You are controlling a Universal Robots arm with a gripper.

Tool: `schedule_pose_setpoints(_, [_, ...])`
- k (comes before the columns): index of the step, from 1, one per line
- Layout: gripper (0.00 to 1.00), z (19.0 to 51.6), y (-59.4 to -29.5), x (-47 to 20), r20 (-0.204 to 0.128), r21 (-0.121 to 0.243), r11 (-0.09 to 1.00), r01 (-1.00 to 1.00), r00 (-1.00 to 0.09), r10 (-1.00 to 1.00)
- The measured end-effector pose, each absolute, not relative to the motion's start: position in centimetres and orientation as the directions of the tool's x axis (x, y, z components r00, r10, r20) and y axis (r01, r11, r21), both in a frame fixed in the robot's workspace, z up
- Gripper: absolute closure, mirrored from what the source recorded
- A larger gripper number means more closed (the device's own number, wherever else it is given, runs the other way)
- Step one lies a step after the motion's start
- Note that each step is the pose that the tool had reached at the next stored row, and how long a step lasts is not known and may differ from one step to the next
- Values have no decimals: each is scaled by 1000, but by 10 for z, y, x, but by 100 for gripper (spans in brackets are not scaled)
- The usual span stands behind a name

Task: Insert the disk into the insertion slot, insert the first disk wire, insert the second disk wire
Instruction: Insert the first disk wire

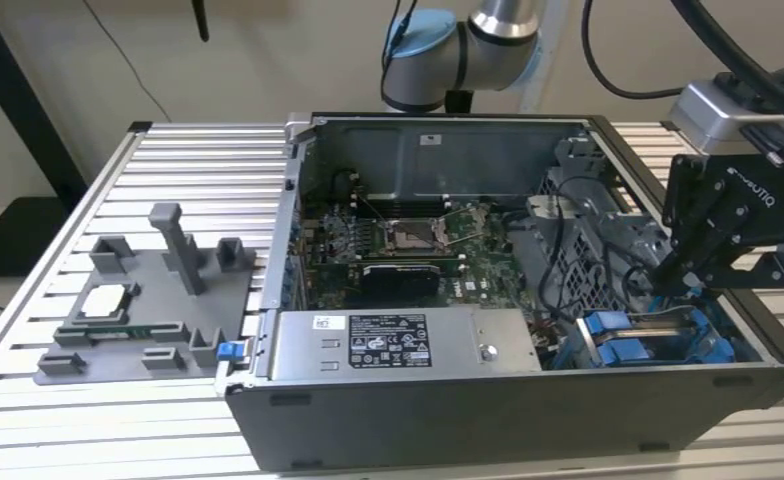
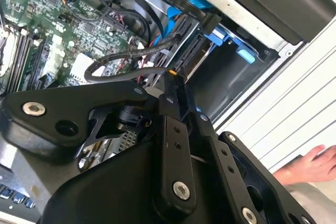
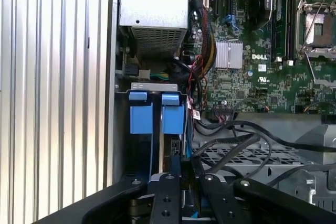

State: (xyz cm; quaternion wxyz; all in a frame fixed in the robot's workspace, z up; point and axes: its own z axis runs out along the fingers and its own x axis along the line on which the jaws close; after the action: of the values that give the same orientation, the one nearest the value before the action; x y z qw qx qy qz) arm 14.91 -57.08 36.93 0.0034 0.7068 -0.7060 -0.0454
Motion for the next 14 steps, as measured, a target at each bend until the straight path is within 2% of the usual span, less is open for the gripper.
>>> schedule_pose_setpoints(14, [100, 352, -573, 157, -49, 69, -2, -998, -1, -999])
